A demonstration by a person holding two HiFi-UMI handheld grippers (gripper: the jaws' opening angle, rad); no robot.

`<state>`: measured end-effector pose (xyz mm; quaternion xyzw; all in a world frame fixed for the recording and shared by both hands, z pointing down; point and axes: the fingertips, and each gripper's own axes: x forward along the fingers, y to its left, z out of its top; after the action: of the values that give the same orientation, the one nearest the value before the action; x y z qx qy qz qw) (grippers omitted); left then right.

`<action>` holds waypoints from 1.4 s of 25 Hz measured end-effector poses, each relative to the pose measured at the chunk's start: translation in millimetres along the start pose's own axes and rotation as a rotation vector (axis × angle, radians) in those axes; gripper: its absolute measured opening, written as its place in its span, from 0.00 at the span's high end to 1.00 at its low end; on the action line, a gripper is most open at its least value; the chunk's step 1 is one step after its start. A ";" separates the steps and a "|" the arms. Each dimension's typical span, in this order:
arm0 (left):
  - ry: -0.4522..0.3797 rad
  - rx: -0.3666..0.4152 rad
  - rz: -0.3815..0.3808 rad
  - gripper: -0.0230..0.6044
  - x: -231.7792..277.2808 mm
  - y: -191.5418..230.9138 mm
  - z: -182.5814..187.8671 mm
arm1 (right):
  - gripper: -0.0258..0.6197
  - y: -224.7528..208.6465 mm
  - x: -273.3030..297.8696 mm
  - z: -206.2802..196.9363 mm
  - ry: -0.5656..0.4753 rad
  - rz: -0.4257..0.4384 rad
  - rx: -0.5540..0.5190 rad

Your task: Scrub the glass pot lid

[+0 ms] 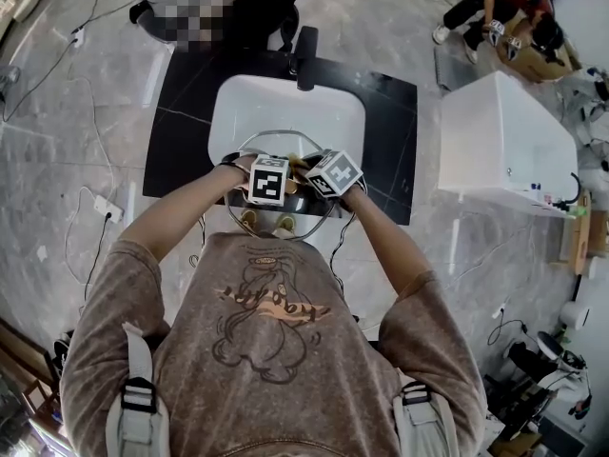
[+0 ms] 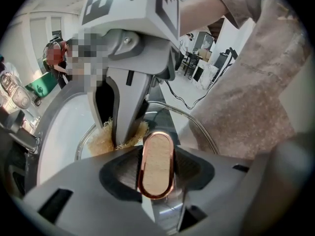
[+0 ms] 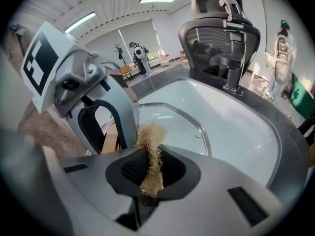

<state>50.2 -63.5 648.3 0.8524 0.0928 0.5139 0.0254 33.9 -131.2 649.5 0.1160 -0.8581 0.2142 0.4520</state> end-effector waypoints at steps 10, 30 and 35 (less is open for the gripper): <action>0.026 -0.015 -0.005 0.66 0.8 -0.8 -7.4 | 0.89 -6.6 11.1 22.7 -0.037 0.034 0.021; -0.032 -0.124 0.031 0.67 -17.0 9.3 -23.6 | 0.89 -49.6 -23.3 13.3 -0.191 -0.061 0.279; -0.027 -0.247 0.143 0.67 -37.6 28.0 -47.0 | 0.89 -66.3 -51.5 -3.5 -0.286 -0.117 0.416</action>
<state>-4.6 -100.4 641.5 0.8540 -0.0326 0.5106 0.0943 91.6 -187.6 626.1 0.2852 -0.8427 0.3407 0.3040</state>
